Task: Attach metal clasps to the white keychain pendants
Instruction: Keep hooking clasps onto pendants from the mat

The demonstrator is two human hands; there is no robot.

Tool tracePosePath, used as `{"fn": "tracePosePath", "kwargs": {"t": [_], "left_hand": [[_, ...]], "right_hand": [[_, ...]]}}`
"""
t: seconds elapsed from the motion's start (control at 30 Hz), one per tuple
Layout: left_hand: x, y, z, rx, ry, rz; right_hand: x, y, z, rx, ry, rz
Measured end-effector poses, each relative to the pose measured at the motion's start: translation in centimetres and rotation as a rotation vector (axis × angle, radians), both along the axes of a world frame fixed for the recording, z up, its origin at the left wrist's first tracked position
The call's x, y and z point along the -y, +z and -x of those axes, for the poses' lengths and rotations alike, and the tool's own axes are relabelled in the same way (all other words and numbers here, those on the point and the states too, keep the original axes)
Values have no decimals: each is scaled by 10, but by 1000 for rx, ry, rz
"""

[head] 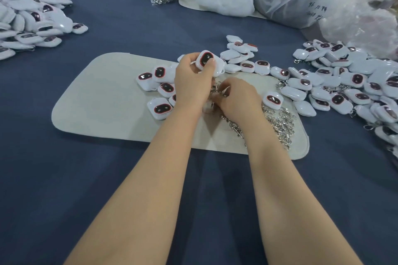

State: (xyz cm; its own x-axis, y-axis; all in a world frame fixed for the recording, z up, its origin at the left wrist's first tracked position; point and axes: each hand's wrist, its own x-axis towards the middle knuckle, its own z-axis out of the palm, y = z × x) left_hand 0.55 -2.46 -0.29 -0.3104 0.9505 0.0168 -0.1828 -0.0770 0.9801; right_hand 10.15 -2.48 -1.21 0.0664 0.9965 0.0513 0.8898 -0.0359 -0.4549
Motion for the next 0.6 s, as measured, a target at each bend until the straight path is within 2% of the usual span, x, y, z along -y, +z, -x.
{"fn": "tracePosePath", "kwargs": {"t": [0.13,0.33,0.5,0.6], "left_hand": [[-2,-1,0,56,0,50],[-4,-3,0,88,3,60],[-2,-1,0,-48,-3,29],[1,0,0,-157,-39,-29]], "right_hand": [[-1,-3,0,-75,-47,-70],[-4,0,-5,-561,-162,-230],[-3,5,-1,-787,-216,-305],[-2,4,-1,-804,-202,-326]]}}
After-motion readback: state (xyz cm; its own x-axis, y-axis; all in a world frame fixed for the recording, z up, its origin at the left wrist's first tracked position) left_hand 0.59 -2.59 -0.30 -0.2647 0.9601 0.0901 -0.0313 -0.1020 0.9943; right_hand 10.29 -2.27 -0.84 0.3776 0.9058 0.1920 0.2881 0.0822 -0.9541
